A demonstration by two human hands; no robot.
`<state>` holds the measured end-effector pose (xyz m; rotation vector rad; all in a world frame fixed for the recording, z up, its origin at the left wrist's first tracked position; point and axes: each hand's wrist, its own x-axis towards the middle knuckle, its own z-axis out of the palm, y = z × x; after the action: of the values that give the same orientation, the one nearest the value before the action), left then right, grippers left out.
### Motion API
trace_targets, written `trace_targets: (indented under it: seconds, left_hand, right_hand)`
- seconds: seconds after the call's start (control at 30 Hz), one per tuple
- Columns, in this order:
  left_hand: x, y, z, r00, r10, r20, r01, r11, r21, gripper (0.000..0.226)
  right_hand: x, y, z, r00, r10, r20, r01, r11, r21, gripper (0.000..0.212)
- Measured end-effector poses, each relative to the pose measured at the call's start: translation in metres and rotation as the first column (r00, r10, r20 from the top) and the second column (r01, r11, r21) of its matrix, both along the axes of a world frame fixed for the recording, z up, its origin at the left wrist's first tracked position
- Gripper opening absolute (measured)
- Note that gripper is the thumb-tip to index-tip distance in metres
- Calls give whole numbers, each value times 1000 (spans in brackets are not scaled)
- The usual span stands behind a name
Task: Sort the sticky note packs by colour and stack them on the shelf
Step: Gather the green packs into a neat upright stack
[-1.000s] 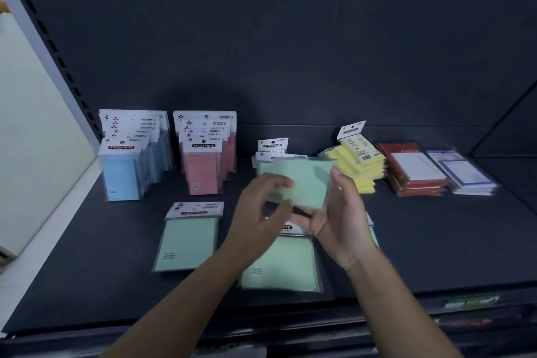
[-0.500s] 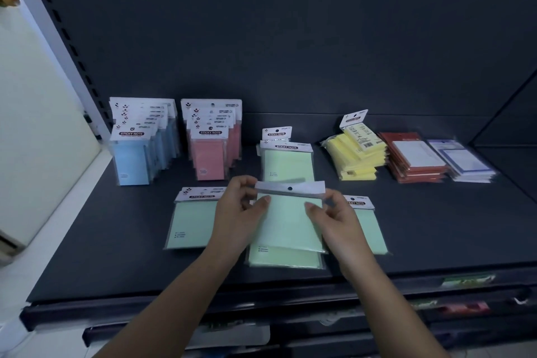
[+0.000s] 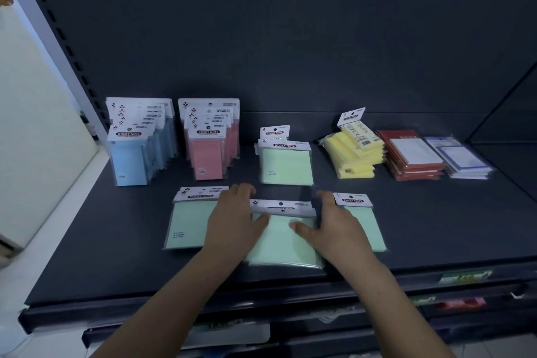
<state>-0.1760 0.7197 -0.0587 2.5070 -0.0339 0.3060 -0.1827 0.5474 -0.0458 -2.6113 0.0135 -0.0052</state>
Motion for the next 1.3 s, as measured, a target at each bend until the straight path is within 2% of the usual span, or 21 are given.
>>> trace_targets:
  seconds: [0.07,0.13,0.2,0.3,0.37,0.47,0.53,0.63,0.8,0.87,1.0,1.13,1.2,1.3]
  left_hand:
    - [3,-2,-2,1000,-9,7,9,999,-32,36]
    - [11,-4,-3,1000,-15,-3,15,996,-90,38]
    - [23,-8,1,999,-35,-42,26,981,-192,41]
    - [39,-15,9,992,-90,-87,47,911,-410,41]
    - [45,-19,9,979,-141,-148,41,845,-533,40]
    - [52,-22,4,968,-152,-199,-6,780,-625,37]
    - [56,-23,3,981,-57,-186,-79,757,-648,34]
    - [59,-21,5,988,76,-134,-151,658,-738,11]
    - [63,-15,10,979,111,-173,-205,468,-860,22]
    - [61,-13,11,979,69,-192,-203,436,-877,24]
    - [54,-6,12,975,-60,-213,-168,426,-889,25]
    - [47,-5,14,982,-42,-183,-149,420,-895,19]
    - [43,-4,12,985,-54,-164,-118,484,-867,19]
    - [35,1,10,987,-80,-142,-54,662,-748,22]
  right_hand:
    - [4,-1,-1,999,14,48,-17,998,56,54]
    - [14,-2,-3,996,3,84,-20,980,200,39]
    - [27,0,-1,996,-29,86,-3,936,351,37]
    - [46,6,3,997,-47,63,10,866,500,40]
    - [54,10,3,999,-33,-28,43,780,624,35]
    - [64,13,-2,990,-55,-132,138,619,773,31]
    - [69,12,-3,975,-150,-162,217,517,828,37]
    - [72,9,-6,947,-259,-191,285,398,872,26]
    - [70,6,-5,934,-275,-226,300,266,916,11]
    - [69,5,-6,939,-294,-180,262,269,927,12]
    - [62,2,-9,955,-295,-21,140,387,911,20]
    - [54,-2,-8,973,-221,65,54,495,867,27]
    - [47,-3,-9,971,-222,93,48,556,830,27]
    - [35,-3,-10,968,-215,132,45,660,750,25]
